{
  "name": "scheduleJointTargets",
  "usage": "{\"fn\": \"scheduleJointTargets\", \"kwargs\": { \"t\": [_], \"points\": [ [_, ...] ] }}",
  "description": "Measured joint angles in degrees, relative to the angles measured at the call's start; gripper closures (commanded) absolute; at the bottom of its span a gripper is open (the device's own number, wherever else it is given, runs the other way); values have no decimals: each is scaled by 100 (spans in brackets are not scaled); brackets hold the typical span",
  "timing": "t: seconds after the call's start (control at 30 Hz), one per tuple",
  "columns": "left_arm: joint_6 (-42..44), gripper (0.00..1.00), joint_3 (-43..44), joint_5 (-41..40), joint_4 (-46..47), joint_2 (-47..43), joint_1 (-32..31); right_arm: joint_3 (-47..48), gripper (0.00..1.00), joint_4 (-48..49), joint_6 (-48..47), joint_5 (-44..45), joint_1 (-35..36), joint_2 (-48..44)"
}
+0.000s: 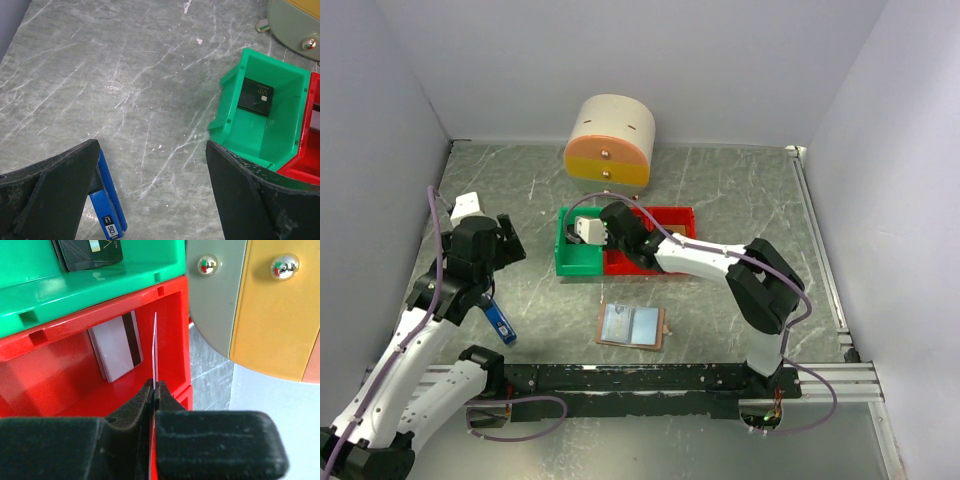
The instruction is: Take the credit cards out of the card holder
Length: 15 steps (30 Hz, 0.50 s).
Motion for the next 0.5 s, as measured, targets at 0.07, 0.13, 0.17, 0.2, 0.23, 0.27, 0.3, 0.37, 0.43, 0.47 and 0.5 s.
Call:
{"fn": "scheduleJointTargets", "kwargs": {
  "t": [0.07, 0.13, 0.17, 0.2, 0.23, 0.27, 0.3, 0.37, 0.43, 0.47, 0.5],
  "points": [
    [0, 1, 0, 20, 2, 15, 50, 63, 100, 9, 39, -26, -55, 79],
    [0, 1, 0, 42, 2, 35, 98, 122, 100, 17, 111, -35, -92, 201],
    [2, 1, 0, 59, 2, 52, 122, 155, 100, 13, 153, -31, -111, 273],
    [2, 1, 0, 74, 2, 68, 138, 186, 100, 9, 186, -39, -125, 345],
    [2, 1, 0, 94, 2, 81, 151, 208, 100, 7, 227, -48, -142, 411],
    [4, 1, 0, 109, 2, 94, 164, 219, 100, -7, 256, -52, -157, 450],
    [4, 1, 0, 129, 2, 107, 177, 227, 100, -17, 275, -48, -181, 492],
    [9, 1, 0, 151, 2, 125, 201, 240, 100, -13, 302, -55, -223, 542],
    [22, 1, 0, 170, 2, 129, 223, 282, 100, -11, 321, -46, -240, 586],
    [24, 1, 0, 177, 4, 129, 232, 295, 100, -11, 328, -44, -245, 603],
    [26, 1, 0, 188, 4, 127, 238, 313, 100, -13, 343, -44, -251, 629]
  ]
}}
